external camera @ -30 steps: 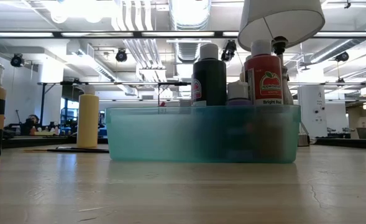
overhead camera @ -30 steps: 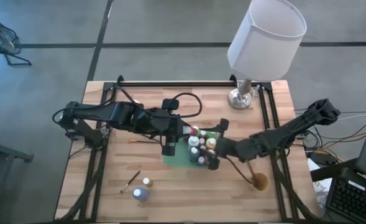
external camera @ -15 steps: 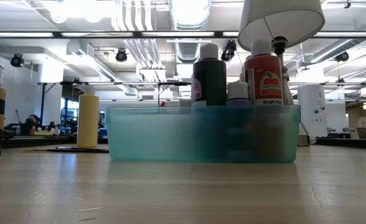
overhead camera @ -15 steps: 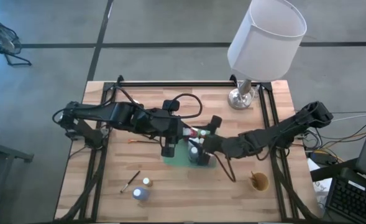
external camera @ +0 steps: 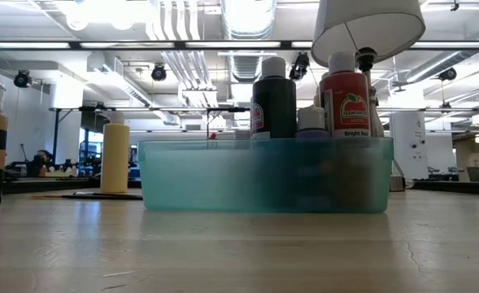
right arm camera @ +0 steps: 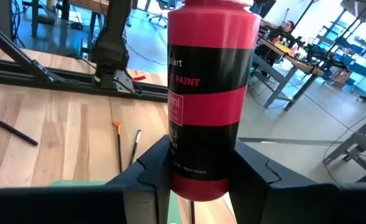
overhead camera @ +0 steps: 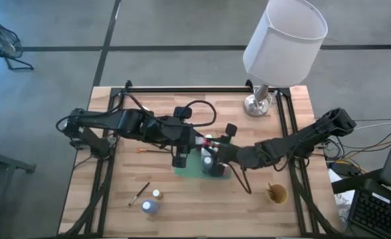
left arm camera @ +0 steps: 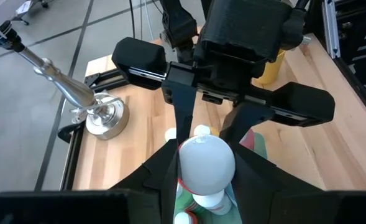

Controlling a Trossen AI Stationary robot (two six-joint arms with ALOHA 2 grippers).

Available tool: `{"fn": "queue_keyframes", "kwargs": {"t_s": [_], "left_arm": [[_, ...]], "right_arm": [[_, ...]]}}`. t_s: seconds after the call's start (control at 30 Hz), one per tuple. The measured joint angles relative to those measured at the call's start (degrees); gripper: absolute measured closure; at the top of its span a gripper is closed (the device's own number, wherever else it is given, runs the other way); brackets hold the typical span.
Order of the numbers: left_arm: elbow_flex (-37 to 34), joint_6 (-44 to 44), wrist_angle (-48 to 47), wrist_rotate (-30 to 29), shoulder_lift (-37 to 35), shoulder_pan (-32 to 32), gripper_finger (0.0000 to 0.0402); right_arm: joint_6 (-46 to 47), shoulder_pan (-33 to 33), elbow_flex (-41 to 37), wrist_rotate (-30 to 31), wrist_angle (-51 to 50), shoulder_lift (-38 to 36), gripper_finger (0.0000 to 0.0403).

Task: Pick & Place Paint Supplies
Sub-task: Put the red paint bottle into the green bin

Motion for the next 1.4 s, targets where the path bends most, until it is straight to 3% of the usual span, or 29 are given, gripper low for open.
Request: {"fn": "queue_keyframes", "kwargs": {"t_s": [0.2, 0.57, 0.8, 1.0, 1.23, 1.4], "left_arm": [[0.0, 0.0, -0.8, 0.2, 0.0, 0.0, 0.0257], [3.8, -5.0, -13.2, -5.8, -1.5, -0.1, 0.0158], [-7.3, -9.0, -10.6, -6.7, -7.3, -0.7, 0.015], [-27.8, -7.9, 6.7, -7.1, -17.5, -2.8, 0.015], [-53.3, -1.8, 40.1, -6.4, -28.4, -4.4, 0.0147], [-66.1, 4.0, 61.0, -4.5, -30.9, -4.5, 0.0147]], "right_arm": [[-0.1, 0.0, 0.0, 0.0, -0.1, 0.0, 0.0283], [4.0, 0.6, -0.2, 0.0, -6.9, -3.0, 0.0292], [8.1, 4.6, -2.0, 0.0, -10.5, -4.5, 0.0297], [13.4, 8.2, -7.0, 2.1, -9.5, -7.4, 0.0292], [11.4, 10.0, -13.5, 1.1, 5.0, -7.8, 0.0295], [7.4, 10.0, -18.0, 0.7, 17.5, -7.2, 0.0291]]}}
